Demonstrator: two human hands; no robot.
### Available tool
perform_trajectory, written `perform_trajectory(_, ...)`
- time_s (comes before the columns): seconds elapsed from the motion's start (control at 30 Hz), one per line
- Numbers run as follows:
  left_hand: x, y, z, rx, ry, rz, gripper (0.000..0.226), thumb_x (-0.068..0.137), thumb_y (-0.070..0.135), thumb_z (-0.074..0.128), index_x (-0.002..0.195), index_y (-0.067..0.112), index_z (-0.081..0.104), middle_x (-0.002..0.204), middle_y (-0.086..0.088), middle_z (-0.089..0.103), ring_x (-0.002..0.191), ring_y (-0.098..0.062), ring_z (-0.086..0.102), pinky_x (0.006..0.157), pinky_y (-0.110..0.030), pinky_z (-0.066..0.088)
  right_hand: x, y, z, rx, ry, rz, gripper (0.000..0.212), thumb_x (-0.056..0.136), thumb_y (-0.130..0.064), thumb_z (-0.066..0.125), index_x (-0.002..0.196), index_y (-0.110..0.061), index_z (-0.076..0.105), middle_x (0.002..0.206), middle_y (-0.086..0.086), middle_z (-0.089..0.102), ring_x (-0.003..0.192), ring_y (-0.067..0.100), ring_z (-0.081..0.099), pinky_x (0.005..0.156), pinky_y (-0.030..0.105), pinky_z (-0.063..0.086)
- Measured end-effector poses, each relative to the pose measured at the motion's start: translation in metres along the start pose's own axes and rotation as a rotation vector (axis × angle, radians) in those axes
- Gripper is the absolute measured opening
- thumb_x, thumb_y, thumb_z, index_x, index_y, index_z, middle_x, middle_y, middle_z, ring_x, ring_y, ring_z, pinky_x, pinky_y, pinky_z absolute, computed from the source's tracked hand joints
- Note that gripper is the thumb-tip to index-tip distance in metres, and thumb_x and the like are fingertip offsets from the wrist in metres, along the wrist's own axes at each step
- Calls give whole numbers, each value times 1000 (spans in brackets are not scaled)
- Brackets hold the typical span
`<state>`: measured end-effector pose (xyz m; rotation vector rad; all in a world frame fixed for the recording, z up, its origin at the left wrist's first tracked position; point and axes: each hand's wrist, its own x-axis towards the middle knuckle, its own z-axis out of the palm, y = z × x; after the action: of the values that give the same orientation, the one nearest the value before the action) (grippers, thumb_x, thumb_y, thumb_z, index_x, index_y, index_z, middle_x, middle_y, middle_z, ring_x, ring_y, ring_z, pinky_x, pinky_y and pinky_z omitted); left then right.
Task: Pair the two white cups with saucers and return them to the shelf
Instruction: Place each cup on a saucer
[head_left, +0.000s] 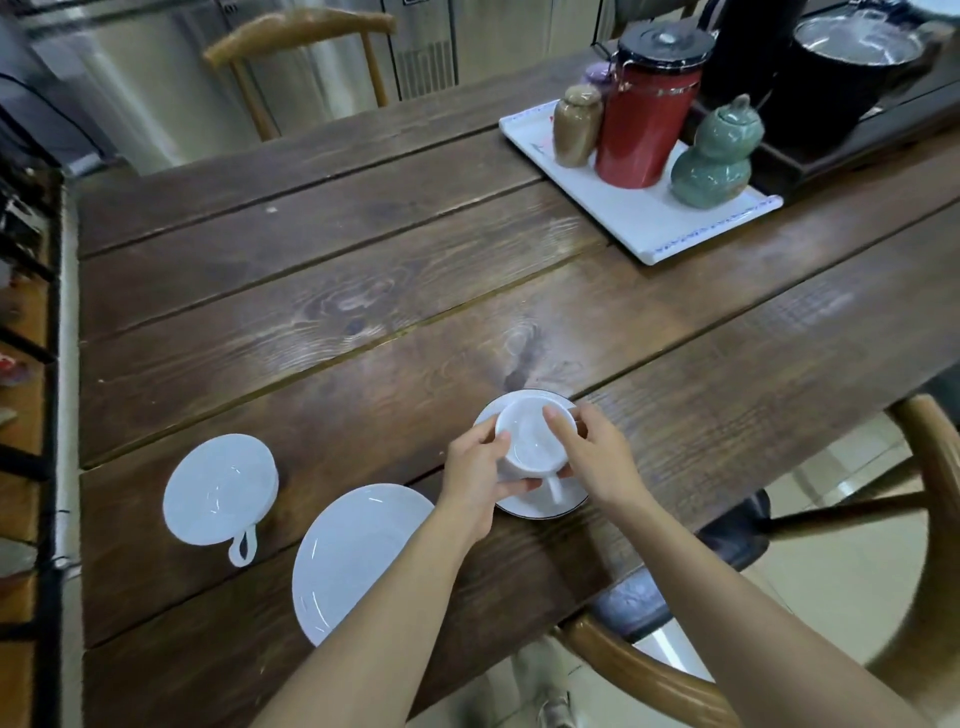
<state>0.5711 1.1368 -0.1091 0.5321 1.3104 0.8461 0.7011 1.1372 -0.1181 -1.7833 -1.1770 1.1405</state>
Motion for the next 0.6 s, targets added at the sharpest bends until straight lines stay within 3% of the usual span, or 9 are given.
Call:
perform_trajectory(0.13, 2, -1, -1, -5, -15, -12, 24, 97, 10, 45, 108, 17, 66, 123, -10, 62, 113, -31, 58, 79, -47, 58, -1, 1, 1, -12, -2, -7, 29, 93, -35, 52, 90, -7, 57, 73, -3, 55, 60, 6, 51, 48, 10, 42)
perform_trajectory(0.23, 3, 2, -3, 36, -11, -49, 24, 97, 13, 47, 112, 17, 66, 128, -7, 59, 117, -28, 55, 76, -45, 59, 0, 1, -1, -15, -38, 13, 28, 93, -37, 51, 81, -12, 55, 72, 1, 56, 59, 12, 52, 59, 28, 49)
perform_trajectory(0.33, 2, 10, -4, 247, 20, -33, 30, 95, 16, 50, 123, 15, 62, 126, -1, 55, 110, -21, 51, 81, -42, 58, 3, -2, -2, -144, -8, 9, 40, 93, -41, 49, 86, -3, 59, 78, 8, 60, 69, 23, 54, 67, 41, 48)
perform_trajectory(0.43, -4, 24, -18, 512, 144, 170, 30, 92, 22, 52, 118, 13, 64, 118, -1, 62, 103, -20, 57, 89, -42, 55, 8, -13, -3, -349, 145, -53, 40, 92, -44, 45, 92, -7, 59, 91, 5, 62, 82, 23, 54, 67, 34, 36)
perform_trajectory(0.53, -19, 45, -47, 621, 339, 382, 22, 91, 25, 50, 96, 16, 69, 90, 0, 68, 92, -21, 62, 84, -36, 53, 9, -33, 8, -353, 192, -143, 35, 93, -40, 47, 102, -9, 60, 98, 0, 56, 91, 21, 55, 74, 30, 36)
perform_trajectory(0.6, -27, 56, -74, 617, 490, 492, 20, 92, 23, 50, 93, 15, 68, 89, -1, 68, 89, -21, 61, 80, -33, 48, 8, -46, 25, -400, 249, -302, 31, 93, -29, 53, 104, -2, 62, 105, 9, 59, 96, 28, 57, 77, 32, 37)
